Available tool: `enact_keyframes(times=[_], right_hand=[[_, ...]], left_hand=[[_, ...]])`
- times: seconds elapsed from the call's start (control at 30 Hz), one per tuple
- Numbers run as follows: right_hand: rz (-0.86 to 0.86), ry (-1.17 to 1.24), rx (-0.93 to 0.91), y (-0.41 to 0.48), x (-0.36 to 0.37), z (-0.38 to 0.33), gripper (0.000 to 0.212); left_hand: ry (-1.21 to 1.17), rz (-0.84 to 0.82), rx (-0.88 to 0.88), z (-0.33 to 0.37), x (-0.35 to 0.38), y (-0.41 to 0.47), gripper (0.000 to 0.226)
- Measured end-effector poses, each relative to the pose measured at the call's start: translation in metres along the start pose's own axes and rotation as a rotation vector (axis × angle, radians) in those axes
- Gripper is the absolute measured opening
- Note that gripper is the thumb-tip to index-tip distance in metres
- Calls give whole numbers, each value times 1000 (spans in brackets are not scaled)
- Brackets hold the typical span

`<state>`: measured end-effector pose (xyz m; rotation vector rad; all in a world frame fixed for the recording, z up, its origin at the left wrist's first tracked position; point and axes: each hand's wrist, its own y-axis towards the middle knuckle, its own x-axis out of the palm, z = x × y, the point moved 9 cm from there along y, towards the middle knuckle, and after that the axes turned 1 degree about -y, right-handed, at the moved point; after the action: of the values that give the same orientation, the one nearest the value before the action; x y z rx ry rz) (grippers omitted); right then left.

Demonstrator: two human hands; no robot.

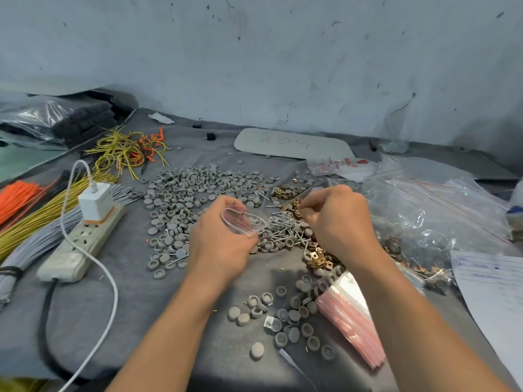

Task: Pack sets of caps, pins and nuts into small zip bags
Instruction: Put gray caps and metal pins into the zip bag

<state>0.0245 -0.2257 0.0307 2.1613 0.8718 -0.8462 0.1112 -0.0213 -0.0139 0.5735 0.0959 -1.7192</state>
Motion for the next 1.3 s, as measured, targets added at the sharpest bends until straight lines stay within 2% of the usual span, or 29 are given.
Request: enact_keyframes(times=[0.2,0.3,0.4,0.6,0.67,0.73,0.8,0.93,1.0,1.07,1.13,1.23,1.3], right_hand=[[-186,-514,3,10,51,15,15],[-237,-592,39,8,67,22,15],[-206,-555,15,6,70,22,11],[-221,-520,8,0,64,20,27],[-182,-502,12,-1,52,11,29],[-117,-453,26,-2,38,2,39],[-60,-298,39,-4,24,-1,45],[-26,318,50,-13,9,-7,19],[-31,471,-8,-18,6,-19,13],[-50,490,-63,-22,8,-30,7],[-69,405,-92,-26,15,-35,2],[-95,193,-171,-30,27,-41,8],[-152,173,-209,-32,34,-45,7]], left_hand=[[-68,60,-20,-4,-11,1,42],[-63,58,-14,-5,-14,2,41],[-55,44,-13,-8,-17,0,43],[-35,19,-14,-12,-22,2,45],[-14,24,-8,-13,-25,3,44],[19,20,0,-13,-25,3,44],[58,3,9,-12,-22,3,43],[129,-44,42,-6,-10,1,43],[154,-64,65,-2,-3,-1,42],[164,-83,74,2,2,-3,42],[159,-99,81,5,7,-5,43],[115,-100,82,8,9,-6,43],[98,-92,69,9,8,-6,42]])
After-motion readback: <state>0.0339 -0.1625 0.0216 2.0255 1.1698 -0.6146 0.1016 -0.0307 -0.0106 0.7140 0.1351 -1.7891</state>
